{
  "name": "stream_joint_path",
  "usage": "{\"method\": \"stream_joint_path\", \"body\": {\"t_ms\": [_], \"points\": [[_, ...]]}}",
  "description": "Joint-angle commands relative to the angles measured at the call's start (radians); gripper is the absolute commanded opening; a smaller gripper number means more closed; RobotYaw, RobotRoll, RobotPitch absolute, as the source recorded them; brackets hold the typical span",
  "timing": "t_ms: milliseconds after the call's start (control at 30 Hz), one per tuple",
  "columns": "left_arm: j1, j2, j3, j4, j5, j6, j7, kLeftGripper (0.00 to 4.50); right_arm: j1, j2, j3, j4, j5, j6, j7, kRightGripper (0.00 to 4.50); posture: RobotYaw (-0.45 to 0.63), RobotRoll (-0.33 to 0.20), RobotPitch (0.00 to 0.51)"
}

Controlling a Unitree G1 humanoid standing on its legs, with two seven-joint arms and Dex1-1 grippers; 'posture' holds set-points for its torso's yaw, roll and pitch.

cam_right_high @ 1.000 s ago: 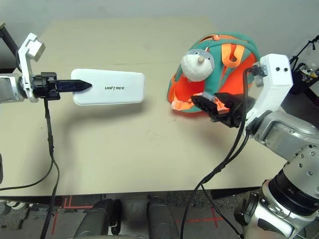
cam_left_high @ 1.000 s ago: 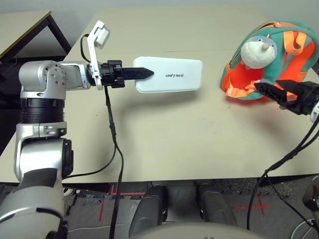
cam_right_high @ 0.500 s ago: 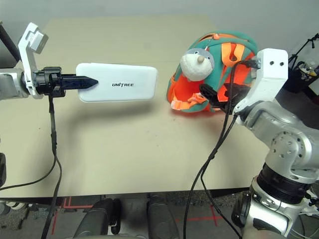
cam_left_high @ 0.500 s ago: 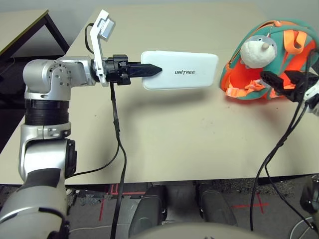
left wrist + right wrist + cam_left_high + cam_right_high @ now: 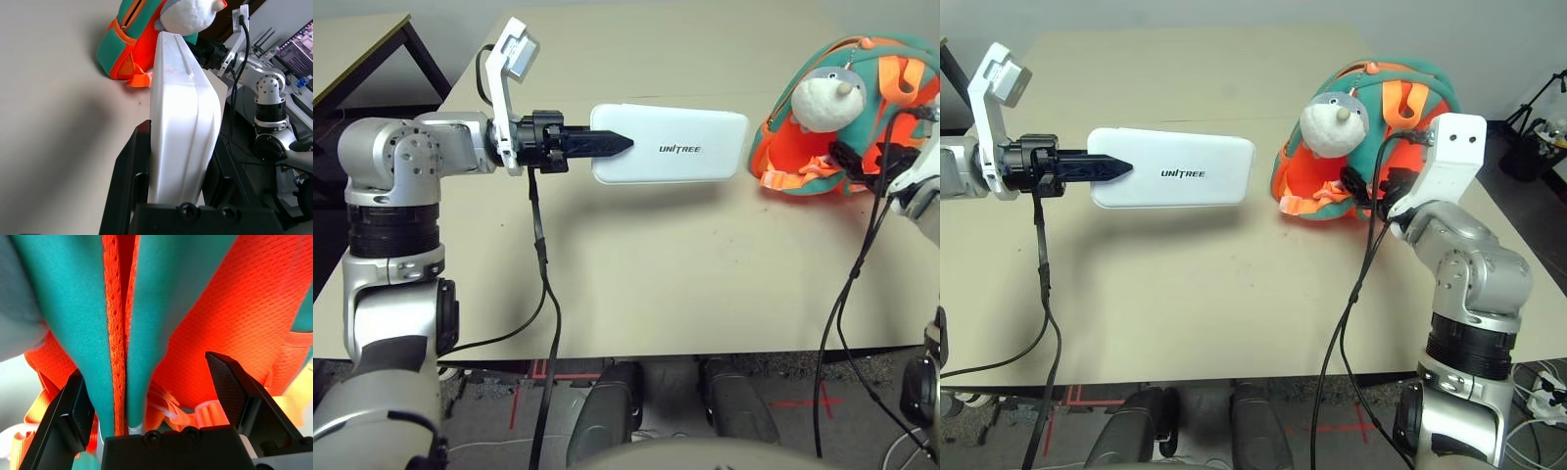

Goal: Put the pencil case into the backpack and zip it.

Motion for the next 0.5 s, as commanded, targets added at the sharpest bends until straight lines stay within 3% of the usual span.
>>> {"method": "stream_joint_path", "body": {"t_ms": [33, 400, 433, 500], "points": [[-0.007, 0.005, 0.019, -0.011, -0.026, 0.010, -0.003, 1.43, -0.010, 0.017, 0.023, 0.030, -0.014, -0.039, 0.013, 4.01, -0.06, 0.000, 0.134], [-0.018, 0.016, 0.014, 0.004, -0.055, 0.042, -0.014, 1.43, -0.021, 0.014, -0.002, -0.109, 0.048, 0.095, 0.014, 0.48, -0.08, 0.000, 0.130], [-0.019, 0.017, 0.011, 0.006, -0.053, 0.039, -0.016, 1.43, -0.030, 0.002, -0.014, -0.143, 0.066, 0.138, 0.013, 0.22, -0.08, 0.000, 0.128], [-0.021, 0.022, 0.003, 0.009, -0.049, 0.034, -0.024, 1.43, -0.044, -0.032, -0.042, -0.208, 0.106, 0.228, 0.018, 0.18, -0.09, 0.000, 0.128]]}}
